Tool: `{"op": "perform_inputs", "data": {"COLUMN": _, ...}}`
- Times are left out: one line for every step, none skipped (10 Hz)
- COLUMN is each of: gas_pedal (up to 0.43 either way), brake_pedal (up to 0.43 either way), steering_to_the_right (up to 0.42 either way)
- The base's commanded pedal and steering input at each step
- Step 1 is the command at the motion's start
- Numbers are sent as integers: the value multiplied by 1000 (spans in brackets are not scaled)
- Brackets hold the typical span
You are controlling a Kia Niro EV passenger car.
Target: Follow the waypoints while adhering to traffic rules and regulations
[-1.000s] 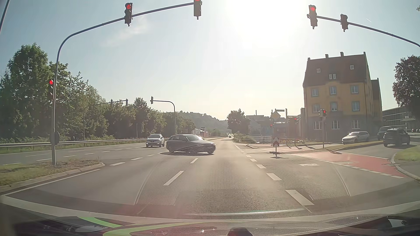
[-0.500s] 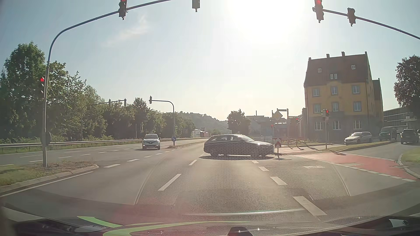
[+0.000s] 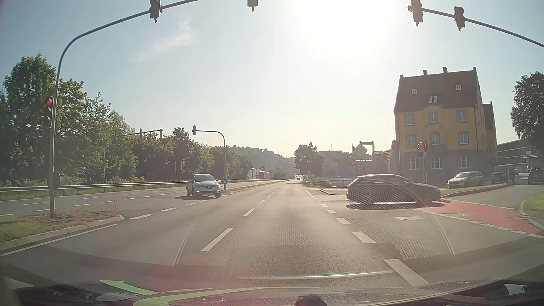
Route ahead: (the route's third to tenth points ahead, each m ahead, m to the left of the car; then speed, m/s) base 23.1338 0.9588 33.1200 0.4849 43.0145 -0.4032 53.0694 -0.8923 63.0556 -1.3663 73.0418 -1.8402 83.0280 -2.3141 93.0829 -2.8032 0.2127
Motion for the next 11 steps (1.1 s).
{"op": "perform_inputs", "data": {"gas_pedal": 0, "brake_pedal": 256, "steering_to_the_right": 1}}
{"op": "perform_inputs", "data": {"gas_pedal": 0, "brake_pedal": 262, "steering_to_the_right": 2}}
{"op": "perform_inputs", "data": {"gas_pedal": 0, "brake_pedal": 262, "steering_to_the_right": 2}}
{"op": "perform_inputs", "data": {"gas_pedal": 0, "brake_pedal": 262, "steering_to_the_right": 2}}
{"op": "perform_inputs", "data": {"gas_pedal": 0, "brake_pedal": 256, "steering_to_the_right": 2}}
{"op": "perform_inputs", "data": {"gas_pedal": 0, "brake_pedal": 262, "steering_to_the_right": 2}}
{"op": "perform_inputs", "data": {"gas_pedal": 0, "brake_pedal": 262, "steering_to_the_right": 3}}
{"op": "perform_inputs", "data": {"gas_pedal": 0, "brake_pedal": 262, "steering_to_the_right": 4}}
{"op": "perform_inputs", "data": {"gas_pedal": 0, "brake_pedal": 262, "steering_to_the_right": 3}}
{"op": "perform_inputs", "data": {"gas_pedal": 0, "brake_pedal": 262, "steering_to_the_right": 4}}
{"op": "perform_inputs", "data": {"gas_pedal": 0, "brake_pedal": 262, "steering_to_the_right": 4}}
